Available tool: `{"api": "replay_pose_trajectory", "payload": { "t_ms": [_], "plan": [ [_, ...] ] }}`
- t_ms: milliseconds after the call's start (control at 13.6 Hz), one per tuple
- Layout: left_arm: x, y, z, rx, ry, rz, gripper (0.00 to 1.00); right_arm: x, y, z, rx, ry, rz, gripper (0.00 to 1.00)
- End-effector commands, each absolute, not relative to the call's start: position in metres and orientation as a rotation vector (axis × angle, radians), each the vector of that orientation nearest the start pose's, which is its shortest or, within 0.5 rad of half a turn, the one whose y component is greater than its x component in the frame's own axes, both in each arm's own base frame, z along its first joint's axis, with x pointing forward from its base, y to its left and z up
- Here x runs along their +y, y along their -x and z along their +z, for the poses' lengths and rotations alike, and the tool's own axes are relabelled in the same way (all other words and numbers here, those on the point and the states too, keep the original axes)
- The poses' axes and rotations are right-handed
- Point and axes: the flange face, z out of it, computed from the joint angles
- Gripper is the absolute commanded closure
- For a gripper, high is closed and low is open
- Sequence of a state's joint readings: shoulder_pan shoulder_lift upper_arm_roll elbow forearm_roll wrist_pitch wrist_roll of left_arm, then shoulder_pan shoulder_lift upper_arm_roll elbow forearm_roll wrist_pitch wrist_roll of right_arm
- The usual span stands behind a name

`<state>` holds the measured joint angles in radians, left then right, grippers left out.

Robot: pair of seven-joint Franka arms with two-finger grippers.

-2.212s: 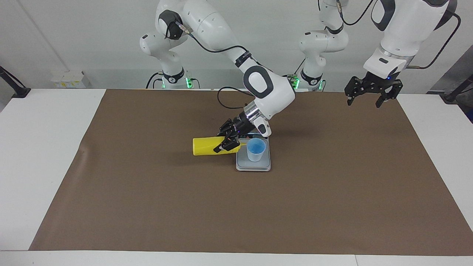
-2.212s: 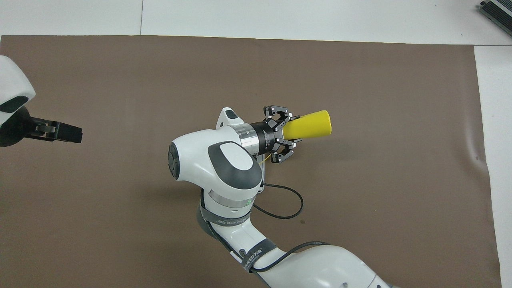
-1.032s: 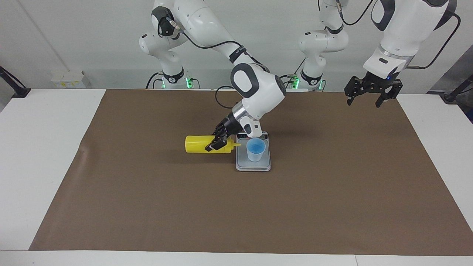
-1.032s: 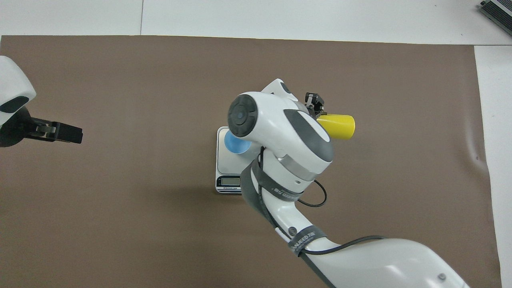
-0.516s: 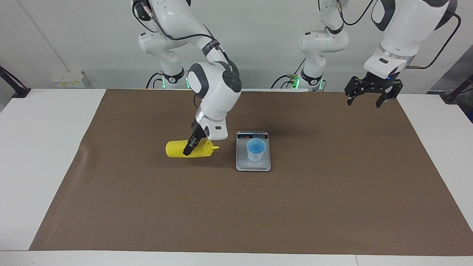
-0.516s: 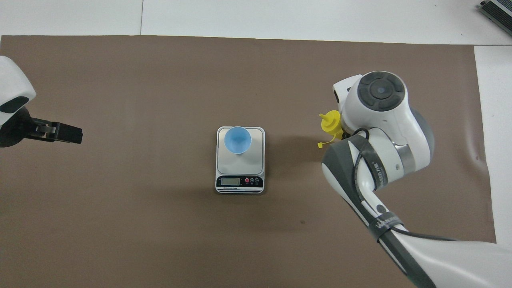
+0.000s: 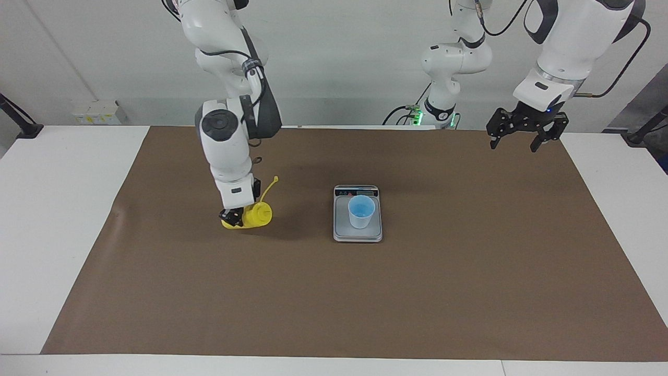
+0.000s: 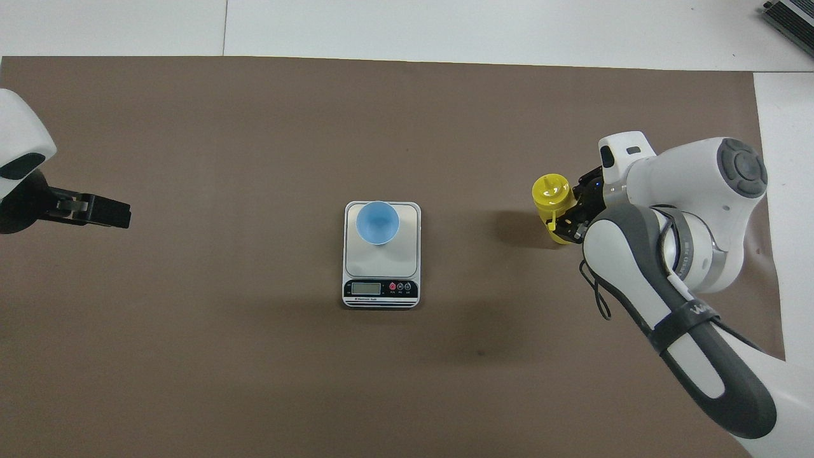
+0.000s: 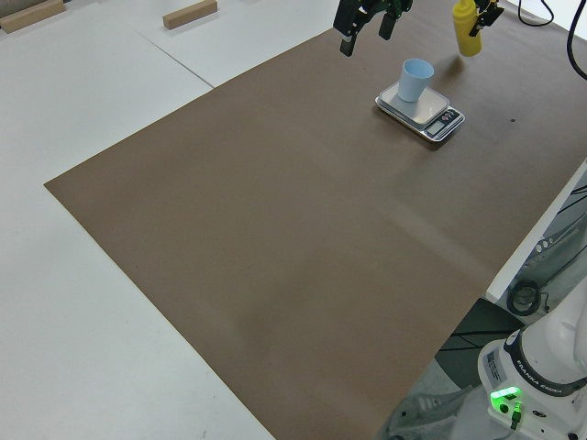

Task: Pour seasoning into cup on scale with both arms
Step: 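Carry the yellow bottle back with the right gripper and set it down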

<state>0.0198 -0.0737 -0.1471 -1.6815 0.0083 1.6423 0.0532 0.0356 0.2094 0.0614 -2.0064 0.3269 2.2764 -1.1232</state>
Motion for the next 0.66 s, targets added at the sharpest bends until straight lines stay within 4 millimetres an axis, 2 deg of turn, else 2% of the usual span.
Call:
{"api": "replay_pose_trajectory", "payload": {
  "t_ms": [0, 147, 221, 295, 369, 442, 516, 590],
  "plan": [
    [-0.066, -0.529, 0.62, 0.29, 3.125, -0.042, 0.0, 0.044, -0.577, 0.367, -1.348, 2.49, -0.378, 1.0],
    [-0.066, -0.529, 0.62, 0.29, 3.125, -0.042, 0.0, 0.031, -0.558, 0.36, -1.293, 2.444, -0.421, 0.93],
    [-0.066, -0.529, 0.62, 0.29, 3.125, -0.042, 0.0, 0.02, -0.551, 0.356, -1.28, 2.424, -0.446, 0.83],
    [-0.066, -0.529, 0.62, 0.29, 3.125, -0.042, 0.0, 0.014, -0.55, 0.356, -1.32, 2.405, -0.462, 0.6],
    [-0.066, -0.529, 0.62, 0.29, 3.125, -0.042, 0.0, 0.006, -0.55, 0.355, -1.313, 2.405, -0.463, 0.51],
    [-0.066, -0.529, 0.62, 0.29, 3.125, -0.042, 0.0, -0.001, -0.548, 0.354, -1.297, 2.402, -0.45, 0.3],
    [-0.066, -0.529, 0.62, 0.29, 3.125, -0.042, 0.0, -0.009, -0.547, 0.355, -1.291, 2.396, -0.445, 0.0],
    [-0.066, -0.529, 0.62, 0.29, 3.125, -0.042, 0.0, -0.018, -0.547, 0.354, -1.301, 2.394, -0.453, 0.0]
  ]
}}
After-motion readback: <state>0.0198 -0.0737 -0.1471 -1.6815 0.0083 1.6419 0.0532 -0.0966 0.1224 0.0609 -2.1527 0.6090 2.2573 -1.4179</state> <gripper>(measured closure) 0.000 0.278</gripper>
